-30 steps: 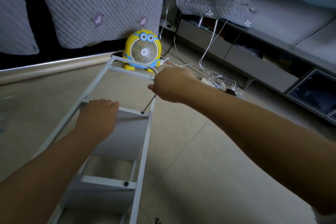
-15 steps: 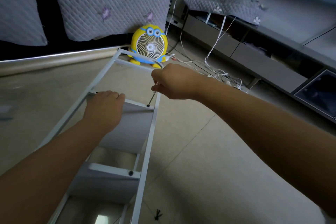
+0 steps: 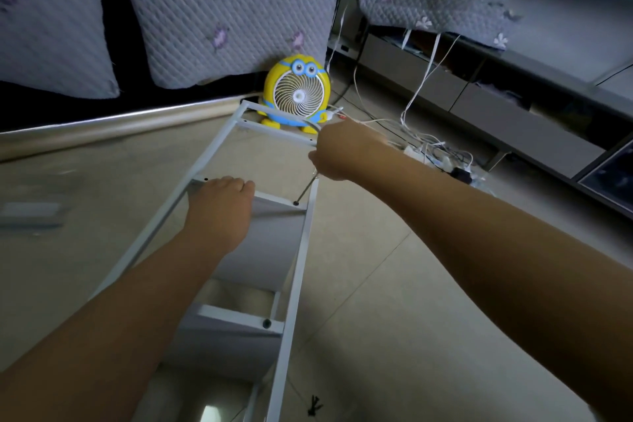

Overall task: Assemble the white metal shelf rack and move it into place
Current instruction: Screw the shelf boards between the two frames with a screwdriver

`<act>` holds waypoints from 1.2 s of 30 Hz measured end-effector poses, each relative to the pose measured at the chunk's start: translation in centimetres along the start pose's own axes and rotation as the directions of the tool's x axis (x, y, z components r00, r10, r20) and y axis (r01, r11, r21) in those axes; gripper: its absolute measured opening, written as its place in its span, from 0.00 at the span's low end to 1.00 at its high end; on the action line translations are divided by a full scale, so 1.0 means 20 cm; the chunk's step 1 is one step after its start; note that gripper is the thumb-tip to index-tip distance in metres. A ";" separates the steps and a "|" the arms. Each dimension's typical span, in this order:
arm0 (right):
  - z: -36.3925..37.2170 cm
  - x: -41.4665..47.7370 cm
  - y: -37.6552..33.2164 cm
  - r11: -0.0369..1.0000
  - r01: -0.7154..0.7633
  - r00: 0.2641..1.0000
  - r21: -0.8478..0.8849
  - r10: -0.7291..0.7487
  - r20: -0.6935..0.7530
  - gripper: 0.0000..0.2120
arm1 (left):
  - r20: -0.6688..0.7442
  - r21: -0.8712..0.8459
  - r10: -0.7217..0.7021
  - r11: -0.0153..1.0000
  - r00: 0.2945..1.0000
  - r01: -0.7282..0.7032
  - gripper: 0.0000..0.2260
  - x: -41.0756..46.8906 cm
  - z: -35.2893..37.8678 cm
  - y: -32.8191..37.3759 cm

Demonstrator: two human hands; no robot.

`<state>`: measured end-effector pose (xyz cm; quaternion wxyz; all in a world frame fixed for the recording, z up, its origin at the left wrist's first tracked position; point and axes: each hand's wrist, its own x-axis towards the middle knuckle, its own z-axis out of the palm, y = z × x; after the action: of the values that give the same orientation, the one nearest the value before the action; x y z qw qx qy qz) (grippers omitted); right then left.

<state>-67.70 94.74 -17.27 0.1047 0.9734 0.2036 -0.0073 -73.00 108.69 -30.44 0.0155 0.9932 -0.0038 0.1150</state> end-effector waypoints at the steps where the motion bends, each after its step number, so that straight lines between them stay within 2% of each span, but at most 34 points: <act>1: 0.01 -0.01 0.01 1.000 0.017 1.000 -0.001 -0.017 0.003 0.06 | -0.041 -0.030 0.010 0.999 0.999 -0.012 0.15 0.00 0.01 -0.01; 2: 0.01 -0.01 0.02 0.999 0.031 1.000 0.014 -0.031 0.007 0.09 | -0.071 -0.061 0.019 0.998 0.997 -0.023 0.14 0.00 0.01 -0.01; 5: 0.02 -0.08 0.13 0.983 0.016 0.998 0.181 -0.005 -0.061 0.18 | 0.047 -0.018 -0.024 1.000 0.999 0.025 0.16 0.01 -0.01 0.00; 7: 0.09 -0.16 0.25 0.907 -0.028 0.974 0.420 0.120 -0.192 0.16 | 0.023 -0.035 0.000 0.999 1.000 0.001 0.12 0.02 -0.02 0.00; 8: 0.17 -0.21 0.31 0.829 -0.066 0.950 0.555 0.222 -0.218 0.14 | 0.004 -0.045 0.017 0.999 1.000 -0.016 0.10 0.02 -0.02 0.00; 9: 0.28 -0.26 0.37 0.728 -0.116 0.925 0.676 0.327 -0.193 0.13 | 0.017 -0.024 0.019 1.000 1.000 -0.018 0.09 0.02 -0.03 0.01; 11: 0.58 -0.37 0.43 0.519 -0.260 0.891 0.814 0.454 -0.005 0.08 | 0.098 0.071 -0.023 0.997 0.995 0.016 0.17 0.02 -0.04 0.03; 13: 0.93 -0.50 0.44 0.379 -0.427 0.844 0.821 0.492 0.212 0.04 | 0.134 0.058 -0.056 0.997 0.989 0.049 0.21 0.02 -0.04 0.06; 14: 1.09 -0.56 0.43 0.354 -0.501 0.815 0.790 0.499 0.294 0.03 | 0.126 0.033 -0.042 0.999 0.991 0.038 0.21 0.01 -0.05 0.07; 17: 1.51 -0.77 0.34 0.390 -0.616 0.772 0.684 0.473 0.424 0.03 | -0.011 -0.071 0.124 0.990 0.992 -0.125 0.20 -0.02 -0.04 0.11; 19: 1.70 -0.89 0.27 0.425 -0.627 0.772 0.652 0.449 0.450 0.09 | -0.011 -0.083 0.232 0.969 0.973 -0.232 0.21 -0.02 -0.04 0.15; 21: 1.82 -0.97 0.21 0.474 -0.632 0.772 0.613 0.449 0.449 0.10 | -0.007 -0.046 0.264 0.963 0.965 -0.264 0.23 -0.01 -0.04 0.18; 23: 1.88 -1.01 0.18 0.548 -0.634 0.773 0.546 0.462 0.434 0.06 | -0.047 -0.032 0.251 0.967 0.967 -0.253 0.25 0.00 -0.03 0.20; 25: 1.91 -1.02 0.19 0.644 -0.619 0.785 0.450 0.488 0.381 0.05 | -0.086 -0.017 0.259 0.965 0.962 -0.261 0.24 -0.01 -0.01 0.20; 28: 1.91 -1.01 0.16 0.790 -0.469 0.883 0.395 0.400 0.247 0.09 | -0.142 0.022 0.271 0.962 0.952 -0.270 0.21 -0.02 0.04 0.21; 30: 1.90 -1.01 0.10 0.890 -0.264 0.964 0.371 0.255 0.073 0.11 | -0.176 0.018 0.258 0.966 0.950 -0.259 0.20 -0.02 0.06 0.22; 32: 1.87 -1.00 0.02 0.938 -0.059 0.993 0.341 0.092 -0.079 0.09 | -0.196 0.008 0.248 0.968 0.949 -0.251 0.18 -0.02 0.07 0.21; 33: 1.87 -0.98 -0.02 0.942 -0.007 0.995 0.335 0.040 -0.092 0.09 | -0.200 0.006 0.252 0.967 0.947 -0.257 0.18 -0.02 0.07 0.21; 36: 1.90 -0.95 -0.10 0.934 0.065 0.996 0.351 -0.080 0.029 0.09 | -0.212 0.007 0.277 0.959 0.937 -0.282 0.19 -0.02 0.06 0.20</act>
<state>-84.96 81.19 -53.84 -0.0657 0.9679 0.2327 -0.0682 -73.19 104.61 -31.68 0.0110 0.9645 -0.1444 0.2208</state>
